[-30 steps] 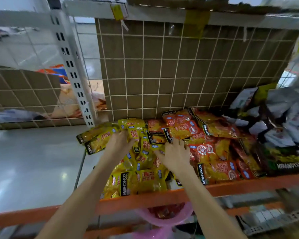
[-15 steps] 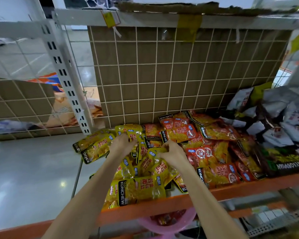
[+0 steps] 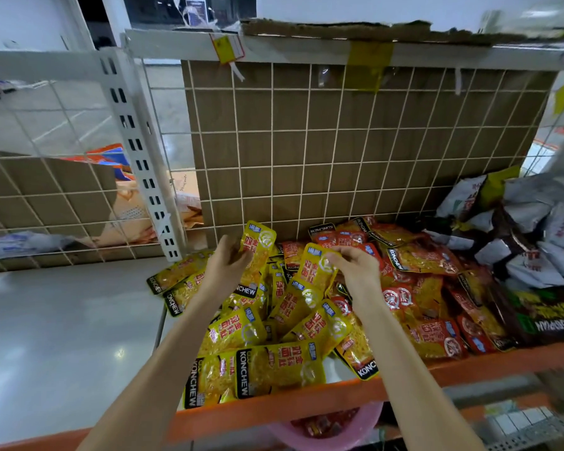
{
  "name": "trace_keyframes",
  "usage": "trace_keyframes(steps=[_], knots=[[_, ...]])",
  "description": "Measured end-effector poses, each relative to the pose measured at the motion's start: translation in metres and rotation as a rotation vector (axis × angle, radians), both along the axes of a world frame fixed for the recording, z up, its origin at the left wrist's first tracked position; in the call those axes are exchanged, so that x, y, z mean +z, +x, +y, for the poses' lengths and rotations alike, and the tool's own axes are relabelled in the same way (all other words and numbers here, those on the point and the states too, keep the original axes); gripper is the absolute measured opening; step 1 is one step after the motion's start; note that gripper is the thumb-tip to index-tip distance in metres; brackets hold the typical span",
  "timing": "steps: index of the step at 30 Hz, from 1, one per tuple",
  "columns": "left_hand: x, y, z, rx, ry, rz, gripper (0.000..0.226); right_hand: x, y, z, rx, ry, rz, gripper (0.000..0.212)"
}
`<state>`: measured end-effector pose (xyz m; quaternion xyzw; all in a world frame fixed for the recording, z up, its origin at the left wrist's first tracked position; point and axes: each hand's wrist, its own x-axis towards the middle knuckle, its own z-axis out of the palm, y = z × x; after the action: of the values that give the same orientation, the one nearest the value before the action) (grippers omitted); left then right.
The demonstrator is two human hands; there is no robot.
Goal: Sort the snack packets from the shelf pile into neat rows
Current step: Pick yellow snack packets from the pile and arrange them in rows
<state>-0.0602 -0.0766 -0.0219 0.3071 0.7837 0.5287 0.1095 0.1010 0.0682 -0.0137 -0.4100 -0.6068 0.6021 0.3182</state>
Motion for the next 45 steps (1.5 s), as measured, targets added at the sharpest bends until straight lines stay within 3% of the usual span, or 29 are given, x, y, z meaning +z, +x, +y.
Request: trace_keyframes(steps=[9, 16, 25, 37, 45], knots=[[-0.004, 0.003, -0.032, -0.026, 0.261, -0.337, 0.02, 0.025, -0.004, 0.008, -0.076, 0.133, 0.215, 0.013], [-0.012, 0.019, -0.048, -0.009, 0.293, -0.487, 0.016, 0.01, -0.006, -0.013, 0.011, 0.081, 0.153, 0.011], [-0.017, 0.042, -0.088, 0.079, 0.375, -0.509, 0.016, -0.001, -0.01, -0.044, 0.213, -0.041, 0.08, 0.012], [-0.02, 0.093, -0.174, 0.623, 0.527, -0.515, 0.005, -0.008, -0.059, -0.102, 0.678, -0.146, 0.075, 0.013], [-0.03, 0.138, -0.26, 0.957, 0.603, -0.484, 0.007, -0.017, -0.084, -0.198, 1.016, -0.217, 0.047, 0.011]])
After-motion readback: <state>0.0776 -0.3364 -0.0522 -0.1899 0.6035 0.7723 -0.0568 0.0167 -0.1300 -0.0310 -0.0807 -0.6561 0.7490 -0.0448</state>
